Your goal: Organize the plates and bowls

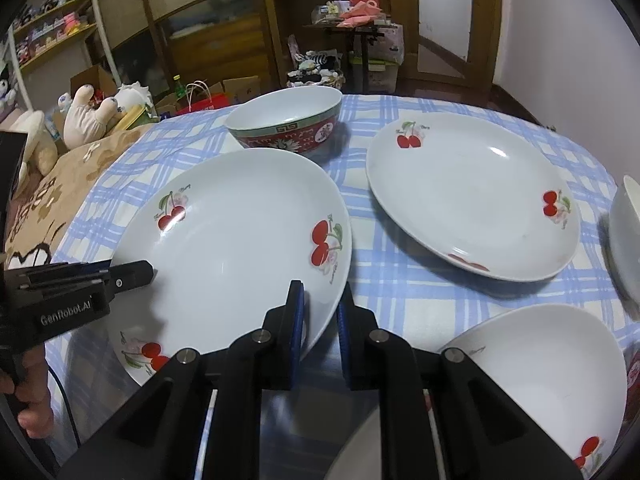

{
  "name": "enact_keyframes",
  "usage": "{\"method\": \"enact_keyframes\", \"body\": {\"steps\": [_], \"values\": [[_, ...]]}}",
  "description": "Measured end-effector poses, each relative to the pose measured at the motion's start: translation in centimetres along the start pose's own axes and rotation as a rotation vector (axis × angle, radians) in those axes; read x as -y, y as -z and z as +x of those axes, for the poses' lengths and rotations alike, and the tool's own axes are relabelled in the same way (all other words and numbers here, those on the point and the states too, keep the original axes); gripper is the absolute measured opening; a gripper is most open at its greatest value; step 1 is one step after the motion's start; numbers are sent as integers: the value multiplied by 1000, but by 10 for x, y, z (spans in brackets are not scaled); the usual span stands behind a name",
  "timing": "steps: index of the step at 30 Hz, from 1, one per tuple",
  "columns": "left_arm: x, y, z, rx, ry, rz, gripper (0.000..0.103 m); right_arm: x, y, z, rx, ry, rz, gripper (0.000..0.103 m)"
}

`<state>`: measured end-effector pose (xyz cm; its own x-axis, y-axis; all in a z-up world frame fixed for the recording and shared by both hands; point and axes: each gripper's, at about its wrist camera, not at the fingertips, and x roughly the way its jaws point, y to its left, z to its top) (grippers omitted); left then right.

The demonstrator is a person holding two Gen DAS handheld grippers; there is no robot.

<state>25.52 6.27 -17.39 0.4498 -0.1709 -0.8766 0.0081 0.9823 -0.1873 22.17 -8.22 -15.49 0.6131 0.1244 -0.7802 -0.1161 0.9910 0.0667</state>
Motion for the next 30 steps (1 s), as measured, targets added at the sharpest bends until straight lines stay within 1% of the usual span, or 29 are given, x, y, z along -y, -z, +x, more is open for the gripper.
{"method": "enact_keyframes", "body": {"steps": [2, 6, 8, 10, 14, 16, 18, 20, 22, 24, 30], "values": [[-4, 0, -3, 1, 25, -35, 23, 1, 1, 0, 1, -2, 4, 17], [0, 1, -9, 11, 8, -30, 23, 0, 1, -5, 8, -13, 18, 17], [-1, 1, -12, 8, 9, -51, 23, 2, 2, -8, 6, -25, 30, 17], [-3, 0, -17, 8, 39, -81, 23, 3, 2, -15, 11, -28, 42, 17], [1, 3, -25, 22, 40, -65, 23, 4, 3, -31, 34, -29, 45, 17], [3, 6, -32, 31, 52, -59, 23, 5, 3, -40, 44, -27, 49, 17], [2, 8, -43, 45, 90, -77, 23, 6, 4, -47, 50, -26, 52, 17], [0, 12, -55, 67, 106, -99, 23, 6, 4, -56, 50, -38, 54, 17], [3, 17, -75, 112, 99, -92, 23, 5, 5, -67, 65, -49, 53, 17], [6, 22, -89, 134, 90, -70, 23, 1, 5, -77, 84, -49, 42, 17], [3, 41, -121, 143, 96, -66, 23, -12, 11, -111, 91, -61, 15, 17]]}}
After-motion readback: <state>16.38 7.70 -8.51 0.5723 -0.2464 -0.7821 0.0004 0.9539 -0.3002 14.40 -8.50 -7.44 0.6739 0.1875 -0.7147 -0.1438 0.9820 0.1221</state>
